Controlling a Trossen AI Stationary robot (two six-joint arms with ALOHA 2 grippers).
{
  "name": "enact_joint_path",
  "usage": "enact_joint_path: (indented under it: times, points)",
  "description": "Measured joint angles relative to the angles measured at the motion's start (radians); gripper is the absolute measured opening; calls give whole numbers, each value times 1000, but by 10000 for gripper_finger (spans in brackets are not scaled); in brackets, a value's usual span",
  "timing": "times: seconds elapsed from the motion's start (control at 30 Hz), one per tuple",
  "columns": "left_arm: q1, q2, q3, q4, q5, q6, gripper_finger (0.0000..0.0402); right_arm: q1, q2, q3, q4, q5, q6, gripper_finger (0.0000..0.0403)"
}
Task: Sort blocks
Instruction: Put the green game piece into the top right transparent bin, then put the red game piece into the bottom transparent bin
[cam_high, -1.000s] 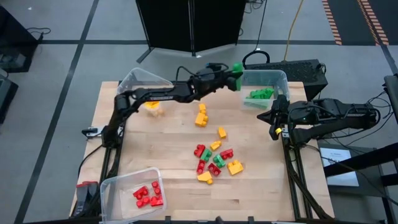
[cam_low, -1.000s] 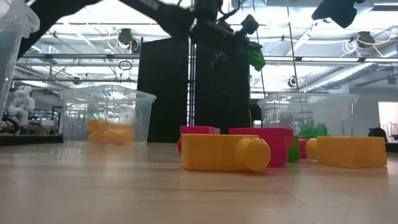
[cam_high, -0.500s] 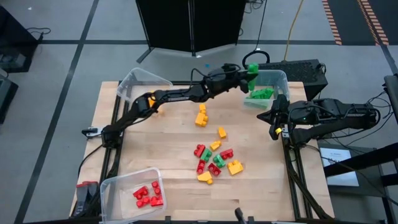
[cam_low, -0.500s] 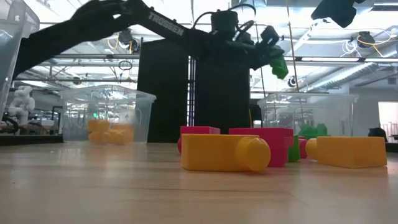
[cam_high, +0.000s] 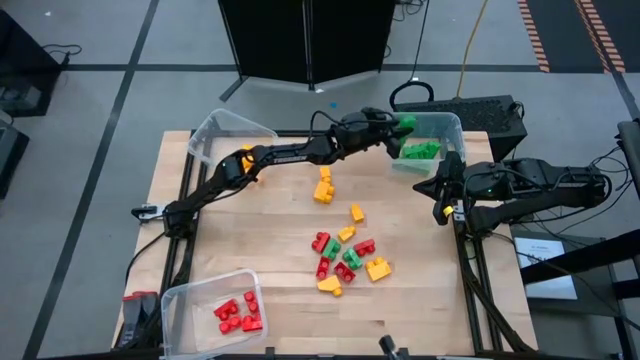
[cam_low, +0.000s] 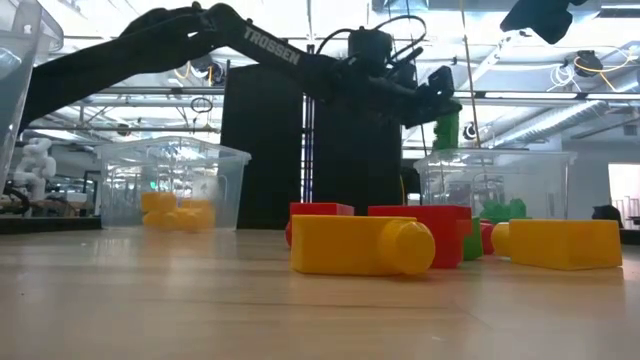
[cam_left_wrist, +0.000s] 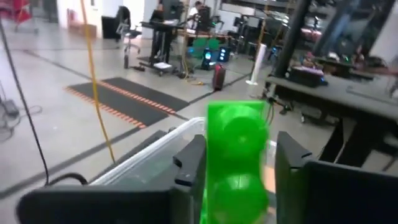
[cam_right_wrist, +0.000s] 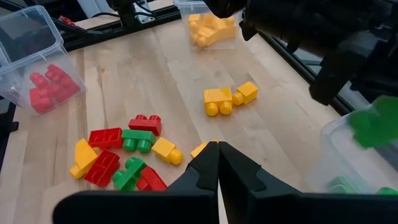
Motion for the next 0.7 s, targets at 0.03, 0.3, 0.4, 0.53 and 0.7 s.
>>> enact_joint_path:
  times: [0.03,0.3,0.4,0.53,0.7]
  points:
    - [0,0,0,0,10,19,91,0,0,0,0,0,0,6]
    - [0,0,0,23,47,47,153,0,0,0,0,-1,6,6]
    - [-3,-11,11,30,73,60,160,0,0,0,0,-1,7,6]
    - [-17,-73,65,-37,137,157,161,0,0,0,1,-1,7,6]
    - [-45,-218,78,-251,149,296,154,0,0,0,2,0,4,6]
